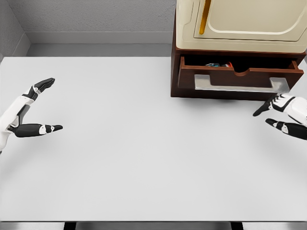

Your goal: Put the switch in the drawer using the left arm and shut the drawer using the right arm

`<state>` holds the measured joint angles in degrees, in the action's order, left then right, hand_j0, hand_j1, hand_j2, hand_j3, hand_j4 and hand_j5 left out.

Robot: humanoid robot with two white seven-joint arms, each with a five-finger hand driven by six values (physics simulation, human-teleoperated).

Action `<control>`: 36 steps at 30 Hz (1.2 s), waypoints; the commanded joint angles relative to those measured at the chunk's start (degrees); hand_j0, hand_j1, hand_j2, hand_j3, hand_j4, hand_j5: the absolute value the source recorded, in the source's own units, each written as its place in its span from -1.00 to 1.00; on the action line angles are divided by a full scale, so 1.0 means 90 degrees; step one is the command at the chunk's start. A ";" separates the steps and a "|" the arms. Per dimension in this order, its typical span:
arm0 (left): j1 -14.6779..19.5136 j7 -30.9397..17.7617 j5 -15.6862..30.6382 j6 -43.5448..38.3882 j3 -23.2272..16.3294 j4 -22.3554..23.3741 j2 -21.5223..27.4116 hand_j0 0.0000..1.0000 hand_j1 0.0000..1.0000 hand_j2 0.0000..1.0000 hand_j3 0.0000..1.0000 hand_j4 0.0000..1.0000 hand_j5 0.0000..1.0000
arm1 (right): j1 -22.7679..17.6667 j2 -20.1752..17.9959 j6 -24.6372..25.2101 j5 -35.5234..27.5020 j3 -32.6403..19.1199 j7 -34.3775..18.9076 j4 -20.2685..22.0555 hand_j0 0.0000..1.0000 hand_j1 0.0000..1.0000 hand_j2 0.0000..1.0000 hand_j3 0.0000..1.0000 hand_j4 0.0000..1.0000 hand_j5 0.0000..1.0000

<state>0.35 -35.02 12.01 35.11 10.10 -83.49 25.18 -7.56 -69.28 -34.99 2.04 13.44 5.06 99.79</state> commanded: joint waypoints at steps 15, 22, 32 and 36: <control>0.0010 0.0002 0.0052 -0.0012 0.0000 0.0009 -0.0005 1.00 1.00 1.00 1.00 1.00 1.00 | 0.0430 0.1018 -0.0001 0.0223 0.0187 0.0014 0.0153 0.10 0.10 0.10 0.10 0.10 0.10; 0.0000 0.0002 0.0052 -0.0012 0.0000 -0.0001 -0.0005 1.00 1.00 1.00 1.00 1.00 1.00 | 0.0537 0.1057 -0.0001 0.0242 0.0216 0.0004 0.0153 0.11 0.11 0.11 0.11 0.11 0.11; 0.0010 0.0002 0.0052 -0.0012 0.0000 -0.0001 -0.0073 1.00 1.00 1.00 1.00 1.00 1.00 | 0.1035 0.1272 -0.0001 0.0418 0.0685 -0.0005 0.0084 0.12 0.12 0.12 0.12 0.12 0.12; 0.0010 0.0002 0.0052 -0.0012 0.0000 -0.0001 -0.0073 1.00 1.00 1.00 1.00 1.00 1.00 | 0.1025 0.1262 -0.0001 0.0438 0.0782 -0.0005 0.0065 0.12 0.12 0.12 0.12 0.12 0.12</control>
<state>0.44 -35.02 12.01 35.11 10.10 -83.46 24.52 1.76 -57.90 -34.99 6.11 20.11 4.99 100.40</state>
